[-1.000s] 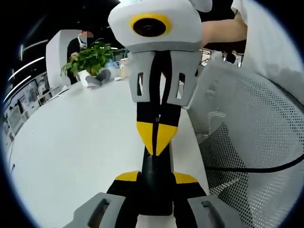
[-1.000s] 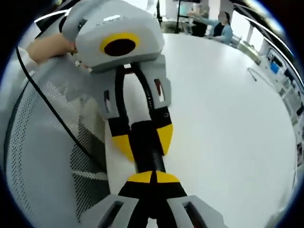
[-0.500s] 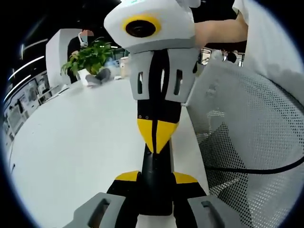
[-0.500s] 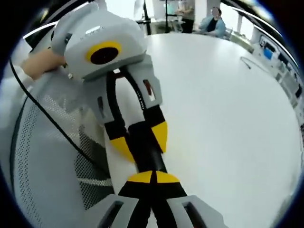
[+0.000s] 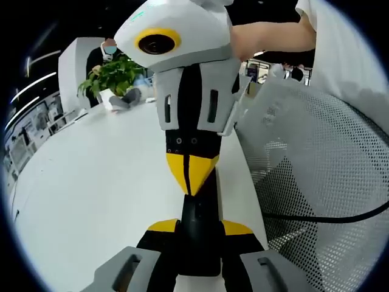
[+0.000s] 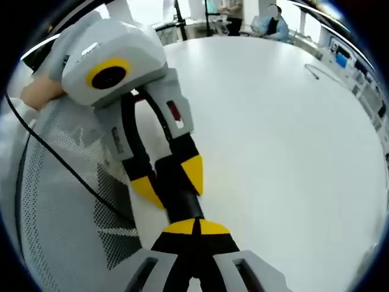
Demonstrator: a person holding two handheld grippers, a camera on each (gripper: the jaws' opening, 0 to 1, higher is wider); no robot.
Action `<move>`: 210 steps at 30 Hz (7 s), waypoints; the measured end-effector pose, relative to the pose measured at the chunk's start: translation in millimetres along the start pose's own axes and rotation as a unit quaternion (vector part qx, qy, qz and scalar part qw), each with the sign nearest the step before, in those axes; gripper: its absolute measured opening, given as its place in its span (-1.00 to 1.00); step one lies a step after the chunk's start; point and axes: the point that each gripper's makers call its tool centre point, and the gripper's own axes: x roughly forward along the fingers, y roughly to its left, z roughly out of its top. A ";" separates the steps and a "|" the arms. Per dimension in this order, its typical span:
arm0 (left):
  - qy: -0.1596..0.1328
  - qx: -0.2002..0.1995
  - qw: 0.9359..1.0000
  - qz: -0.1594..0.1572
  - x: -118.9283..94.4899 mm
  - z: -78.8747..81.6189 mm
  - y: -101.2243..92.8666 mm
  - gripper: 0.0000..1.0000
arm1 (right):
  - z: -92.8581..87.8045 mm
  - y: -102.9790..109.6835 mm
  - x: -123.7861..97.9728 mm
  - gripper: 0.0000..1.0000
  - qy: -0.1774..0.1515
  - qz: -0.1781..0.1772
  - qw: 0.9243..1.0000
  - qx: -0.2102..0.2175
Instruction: Press the specified remote control buttons in sequence, fully releasing each button before pressing the next.
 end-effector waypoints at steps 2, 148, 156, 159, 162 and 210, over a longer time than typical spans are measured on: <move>0.001 0.000 1.000 0.000 0.2 -0.1 0.3 -0.52 | 0.2 0.6 0.4 -1.00 0.010 0.004 1.000 0.000; -0.009 -0.002 1.000 -0.002 0.5 0.7 0.4 -0.52 | 20.0 21.3 9.5 -1.00 -0.028 -0.073 0.990 -0.119; -0.013 -0.006 1.000 -0.004 0.5 0.7 0.8 -0.52 | 17.8 22.1 8.6 -1.00 -0.027 -0.071 0.991 -0.113; -0.014 -0.006 1.000 -0.004 0.5 0.9 0.7 -0.52 | 18.2 22.1 9.3 -1.00 -0.028 -0.075 0.990 -0.120; -0.014 -0.005 1.000 -0.005 0.6 0.8 0.6 -0.52 | 19.1 21.7 10.7 -1.00 -0.015 -0.080 0.988 -0.133; -0.012 -0.004 1.000 -0.002 0.7 0.7 0.8 -0.52 | 12.3 23.0 4.5 -1.00 -0.074 -0.043 0.988 -0.131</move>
